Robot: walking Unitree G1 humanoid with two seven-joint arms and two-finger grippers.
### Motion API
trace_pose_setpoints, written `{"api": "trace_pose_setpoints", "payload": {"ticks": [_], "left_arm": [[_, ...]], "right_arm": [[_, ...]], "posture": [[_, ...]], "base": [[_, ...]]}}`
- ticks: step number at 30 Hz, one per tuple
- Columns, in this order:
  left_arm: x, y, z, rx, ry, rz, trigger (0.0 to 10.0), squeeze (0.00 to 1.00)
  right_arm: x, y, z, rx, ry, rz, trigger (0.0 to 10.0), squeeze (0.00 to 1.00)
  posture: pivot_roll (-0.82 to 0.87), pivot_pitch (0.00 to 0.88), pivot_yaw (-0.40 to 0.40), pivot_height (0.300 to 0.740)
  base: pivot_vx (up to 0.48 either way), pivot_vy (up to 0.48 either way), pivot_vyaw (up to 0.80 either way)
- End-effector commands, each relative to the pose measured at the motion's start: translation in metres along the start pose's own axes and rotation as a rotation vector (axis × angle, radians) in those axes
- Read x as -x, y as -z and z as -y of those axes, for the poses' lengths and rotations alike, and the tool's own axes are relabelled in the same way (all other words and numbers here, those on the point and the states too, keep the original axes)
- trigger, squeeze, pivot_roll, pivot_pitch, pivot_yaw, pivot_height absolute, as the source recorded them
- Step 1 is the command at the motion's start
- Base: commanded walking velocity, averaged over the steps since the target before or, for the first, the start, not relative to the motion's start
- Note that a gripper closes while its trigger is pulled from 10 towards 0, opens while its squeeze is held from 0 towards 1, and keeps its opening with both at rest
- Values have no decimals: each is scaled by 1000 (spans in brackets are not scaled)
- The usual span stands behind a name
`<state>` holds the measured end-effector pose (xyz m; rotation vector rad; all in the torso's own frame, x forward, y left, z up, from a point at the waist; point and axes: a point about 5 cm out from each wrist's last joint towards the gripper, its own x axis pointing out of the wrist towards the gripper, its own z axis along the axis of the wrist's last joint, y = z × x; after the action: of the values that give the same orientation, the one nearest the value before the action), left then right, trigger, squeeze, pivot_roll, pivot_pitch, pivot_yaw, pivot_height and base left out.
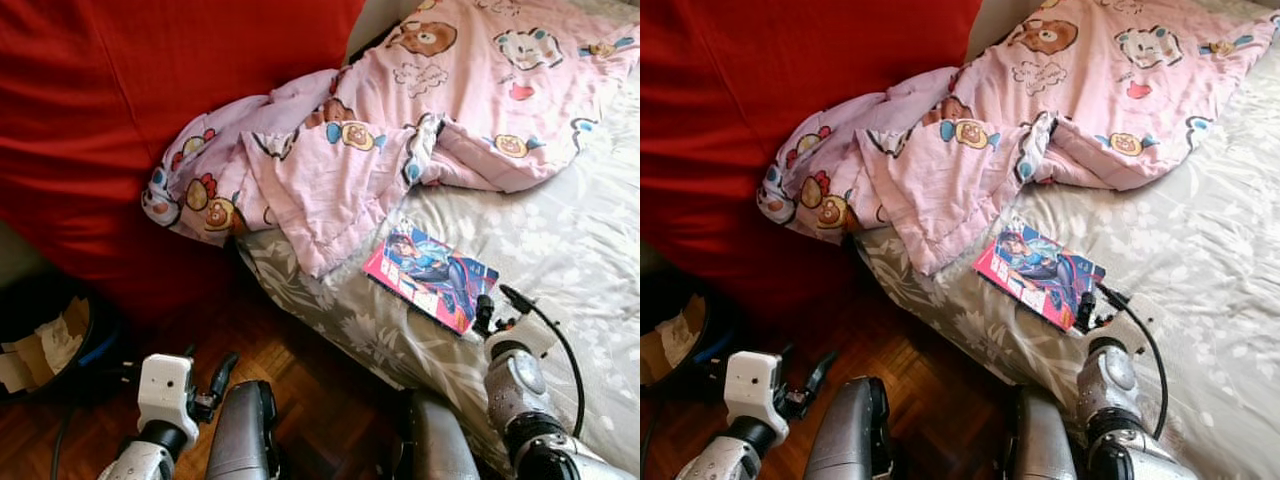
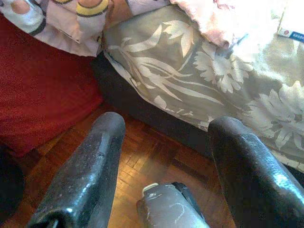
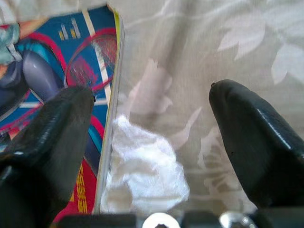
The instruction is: Clean up the room
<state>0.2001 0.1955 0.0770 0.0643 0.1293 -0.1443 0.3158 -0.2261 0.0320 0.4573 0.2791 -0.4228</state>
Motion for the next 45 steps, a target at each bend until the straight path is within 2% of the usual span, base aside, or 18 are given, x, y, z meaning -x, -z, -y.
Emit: {"api": "trace_pose_setpoints", "payload": {"ticks": [1, 3, 9, 10, 11, 12, 33, 38, 45], "left_arm": [[6, 3, -1, -7, -1, -28, 10000, 0], [6, 2, -1, -13, 1, -29, 10000, 0], [7, 2, -1, -23, 5, -33, 10000, 0], [7, 2, -1, -25, 5, -34, 10000, 0], [8, 2, -2, -26, 6, -36, 10000, 0], [7, 2, -2, -27, 6, -39, 10000, 0], [1, 6, -1, -50, 6, -48, 10000, 0], [-5, 5, -2, -23, -15, -35, 10000, 0], [-16, 6, -3, -37, -15, -25, 10000, 0]], "right_arm": [[5, 16, 5, -14, 14, -63, 10000, 0], [7, 25, 3, -17, 1, -107, 10000, 0], [9, 32, -5, -23, -28, -140, 10000, 0], [10, 33, -7, -25, -34, -143, 8588, 0], [10, 33, -8, -27, -38, -144, 8588, 0], [10, 34, -10, -23, -43, -146, 0, 0], [10, 33, -12, -19, -52, -134, 0, 0], [11, 36, -15, -10, -61, -145, 0, 0], [11, 37, -16, 0, -68, -147, 0, 0]], "posture": [[146, 285, 10, 589], [153, 284, 11, 589], [160, 284, 17, 589], [160, 282, 17, 589], [160, 282, 17, 589], [160, 281, 18, 589], [160, 240, 15, 589], [162, 219, 12, 589], [153, 167, 4, 589]], "base": [[0, 0, 0], [0, 0, 0], [0, 0, 0], [0, 0, 0], [0, 0, 0], [0, 0, 0], [0, 0, 0], [0, 0, 0], [0, 0, 0]]}}
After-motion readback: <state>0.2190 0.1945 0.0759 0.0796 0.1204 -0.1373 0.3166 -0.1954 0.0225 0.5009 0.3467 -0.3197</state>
